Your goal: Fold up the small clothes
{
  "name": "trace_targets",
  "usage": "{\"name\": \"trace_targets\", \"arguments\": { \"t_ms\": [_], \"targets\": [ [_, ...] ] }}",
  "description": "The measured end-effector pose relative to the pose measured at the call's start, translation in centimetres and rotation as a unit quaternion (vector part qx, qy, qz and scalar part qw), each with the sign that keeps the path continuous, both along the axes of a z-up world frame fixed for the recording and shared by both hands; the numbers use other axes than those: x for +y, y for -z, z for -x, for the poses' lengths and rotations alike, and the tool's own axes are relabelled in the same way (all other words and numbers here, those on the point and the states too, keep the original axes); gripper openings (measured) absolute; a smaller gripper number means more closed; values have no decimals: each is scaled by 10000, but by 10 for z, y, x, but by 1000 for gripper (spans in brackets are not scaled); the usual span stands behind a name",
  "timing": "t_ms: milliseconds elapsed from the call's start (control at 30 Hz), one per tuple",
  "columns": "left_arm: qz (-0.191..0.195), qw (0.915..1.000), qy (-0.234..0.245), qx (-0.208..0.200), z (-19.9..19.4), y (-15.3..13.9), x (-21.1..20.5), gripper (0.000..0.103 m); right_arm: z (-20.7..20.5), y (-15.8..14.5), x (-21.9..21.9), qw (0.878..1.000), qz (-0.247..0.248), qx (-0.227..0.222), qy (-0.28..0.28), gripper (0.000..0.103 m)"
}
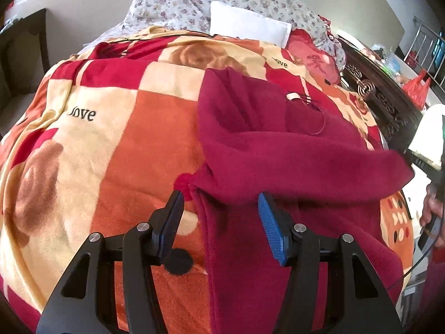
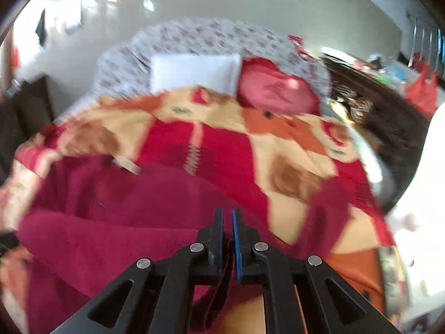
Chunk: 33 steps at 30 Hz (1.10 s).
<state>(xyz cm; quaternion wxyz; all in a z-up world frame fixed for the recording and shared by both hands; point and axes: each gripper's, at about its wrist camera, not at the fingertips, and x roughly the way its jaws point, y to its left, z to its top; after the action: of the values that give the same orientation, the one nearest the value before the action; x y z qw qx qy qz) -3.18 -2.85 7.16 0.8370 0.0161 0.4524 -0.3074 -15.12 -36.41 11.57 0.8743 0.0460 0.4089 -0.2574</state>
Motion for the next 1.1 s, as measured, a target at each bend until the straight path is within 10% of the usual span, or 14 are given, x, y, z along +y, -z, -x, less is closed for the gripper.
{"name": "trace_targets", "arguments": {
  "t_ms": [167, 300, 433, 600, 1000, 1100],
  "targets": [
    [-298, 9994, 18, 175, -5, 21, -8, 55, 1, 44, -12, 9940, -874, 646, -157, 11],
    [-387, 9984, -90, 413, -8, 40, -6, 55, 3, -4, 7, 9946, -811, -566, -309, 60],
    [-295, 9980, -177, 534, -8, 48, -2, 55, -54, -19, 67, 9710, -1332, -628, -1884, 61],
    [-244, 9981, -212, 519, -4, 50, 1, 56, -124, 2, 144, 9415, -1212, -449, -3113, 39],
    [103, 9986, -127, 503, -3, 57, 12, 56, -209, 55, 178, 9145, -1409, 319, -3780, 37],
    [191, 9984, -143, 511, -3, 57, 14, 56, -206, 51, 185, 9127, -1239, 329, -3879, 4]
  ]
}}
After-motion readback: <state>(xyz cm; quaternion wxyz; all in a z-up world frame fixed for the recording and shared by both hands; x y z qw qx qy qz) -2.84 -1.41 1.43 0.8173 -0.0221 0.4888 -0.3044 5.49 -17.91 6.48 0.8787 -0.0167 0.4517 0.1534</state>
